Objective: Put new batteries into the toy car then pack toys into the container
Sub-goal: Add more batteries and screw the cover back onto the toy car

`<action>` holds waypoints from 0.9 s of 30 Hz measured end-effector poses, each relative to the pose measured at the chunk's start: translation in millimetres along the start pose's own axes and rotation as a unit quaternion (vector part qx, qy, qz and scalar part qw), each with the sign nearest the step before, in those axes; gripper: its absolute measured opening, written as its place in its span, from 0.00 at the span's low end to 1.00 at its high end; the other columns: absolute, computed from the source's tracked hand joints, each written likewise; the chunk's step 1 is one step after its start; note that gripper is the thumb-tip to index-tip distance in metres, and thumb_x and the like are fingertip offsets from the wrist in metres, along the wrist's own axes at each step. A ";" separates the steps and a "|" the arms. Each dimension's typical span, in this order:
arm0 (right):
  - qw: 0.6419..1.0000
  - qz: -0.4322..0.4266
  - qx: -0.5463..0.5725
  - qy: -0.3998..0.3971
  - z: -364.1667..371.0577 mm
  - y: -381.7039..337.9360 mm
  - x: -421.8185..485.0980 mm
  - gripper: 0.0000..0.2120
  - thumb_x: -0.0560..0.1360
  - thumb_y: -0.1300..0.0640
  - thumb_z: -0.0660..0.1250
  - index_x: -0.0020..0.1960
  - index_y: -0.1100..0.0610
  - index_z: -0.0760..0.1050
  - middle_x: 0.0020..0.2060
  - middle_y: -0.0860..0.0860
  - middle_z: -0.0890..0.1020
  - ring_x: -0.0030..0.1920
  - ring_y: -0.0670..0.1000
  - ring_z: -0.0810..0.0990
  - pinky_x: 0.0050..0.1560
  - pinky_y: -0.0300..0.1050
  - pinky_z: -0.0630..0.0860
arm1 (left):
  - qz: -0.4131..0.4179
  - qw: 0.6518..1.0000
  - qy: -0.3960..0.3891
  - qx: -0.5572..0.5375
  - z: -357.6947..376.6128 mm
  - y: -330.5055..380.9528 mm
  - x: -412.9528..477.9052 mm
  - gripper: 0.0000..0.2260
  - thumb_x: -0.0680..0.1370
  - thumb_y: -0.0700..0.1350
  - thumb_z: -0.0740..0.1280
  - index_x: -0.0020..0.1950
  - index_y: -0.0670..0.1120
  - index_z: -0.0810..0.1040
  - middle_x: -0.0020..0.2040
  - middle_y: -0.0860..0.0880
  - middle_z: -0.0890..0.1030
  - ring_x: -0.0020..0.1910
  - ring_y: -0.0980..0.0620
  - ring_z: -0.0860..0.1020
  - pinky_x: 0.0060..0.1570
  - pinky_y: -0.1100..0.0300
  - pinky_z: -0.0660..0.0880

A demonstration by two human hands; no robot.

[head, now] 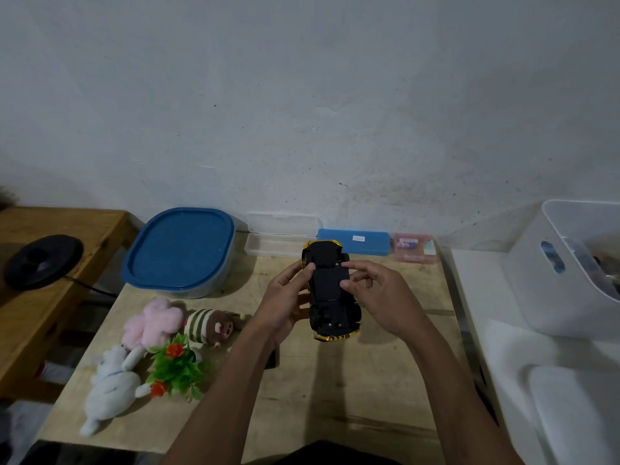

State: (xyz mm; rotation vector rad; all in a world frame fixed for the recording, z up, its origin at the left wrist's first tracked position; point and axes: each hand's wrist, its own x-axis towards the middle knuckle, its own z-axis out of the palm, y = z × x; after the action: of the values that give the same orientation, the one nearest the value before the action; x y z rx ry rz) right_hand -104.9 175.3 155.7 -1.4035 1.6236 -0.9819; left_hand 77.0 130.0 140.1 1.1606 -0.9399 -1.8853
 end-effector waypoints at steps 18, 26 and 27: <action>0.999 -0.017 -0.050 -0.005 -4.7 -1.2 2.8 0.11 0.76 0.52 0.70 0.58 0.44 0.79 0.41 0.41 0.77 0.46 0.48 0.73 0.45 0.36 0.69 | -0.009 1.000 -0.013 0.008 0.6 4.7 -4.7 0.14 0.81 0.50 0.65 0.64 0.49 0.80 0.60 0.40 0.82 0.50 0.44 0.82 0.42 0.52 0.79; 0.999 -0.013 -0.051 0.006 -4.7 -5.6 2.9 0.08 0.75 0.51 0.70 0.53 0.40 0.78 0.43 0.41 0.77 0.44 0.47 0.72 0.43 0.36 0.69 | -0.013 0.999 -0.027 0.019 1.3 7.8 -4.9 0.13 0.81 0.50 0.65 0.64 0.49 0.80 0.59 0.40 0.83 0.50 0.46 0.83 0.39 0.54 0.79; 0.998 -0.012 -0.056 0.010 -4.5 -5.2 2.7 0.08 0.75 0.50 0.70 0.53 0.40 0.78 0.44 0.41 0.77 0.44 0.47 0.73 0.43 0.35 0.68 | -0.013 0.999 -0.030 0.020 1.2 7.8 -4.9 0.13 0.81 0.51 0.65 0.64 0.49 0.80 0.59 0.40 0.83 0.50 0.45 0.83 0.39 0.53 0.79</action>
State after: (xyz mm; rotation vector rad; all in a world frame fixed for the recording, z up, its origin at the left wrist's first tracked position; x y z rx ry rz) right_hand -107.2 172.4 162.1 -1.4960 1.7035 -0.9330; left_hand 79.0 130.8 149.1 1.1495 -1.0031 -1.9393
